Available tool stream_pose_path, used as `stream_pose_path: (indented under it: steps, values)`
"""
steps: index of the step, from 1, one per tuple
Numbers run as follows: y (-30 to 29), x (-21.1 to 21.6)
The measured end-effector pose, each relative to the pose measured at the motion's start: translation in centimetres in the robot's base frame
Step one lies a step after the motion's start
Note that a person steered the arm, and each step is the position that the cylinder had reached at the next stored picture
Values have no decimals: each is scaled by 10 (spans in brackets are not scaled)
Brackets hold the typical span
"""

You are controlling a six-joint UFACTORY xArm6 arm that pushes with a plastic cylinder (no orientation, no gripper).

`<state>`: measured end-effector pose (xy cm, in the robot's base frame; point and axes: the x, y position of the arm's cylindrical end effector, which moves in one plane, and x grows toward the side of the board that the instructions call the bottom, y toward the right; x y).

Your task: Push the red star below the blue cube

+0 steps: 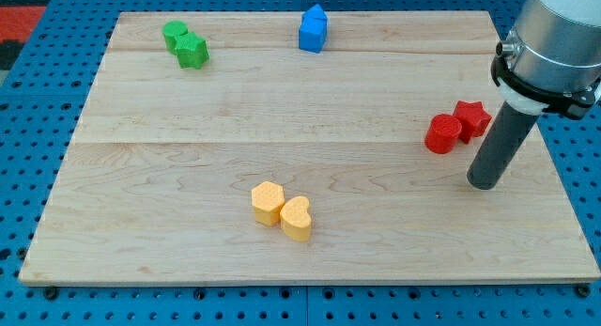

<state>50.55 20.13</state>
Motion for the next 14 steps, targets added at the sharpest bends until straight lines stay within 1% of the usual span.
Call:
stream_pose_path:
  steps: [2,4,5,6,7,8,9,10,11,12,13,14]
  values:
    - [2,-8]
    - [25,-30]
    - [35,-48]
    - [61,-74]
    - [27,-71]
    - [-53,-90]
    - [-53,-105]
    - [-38,-127]
    - [-126,-178]
    - [-149,-181]
    - [-73,-173]
    - [-96,-122]
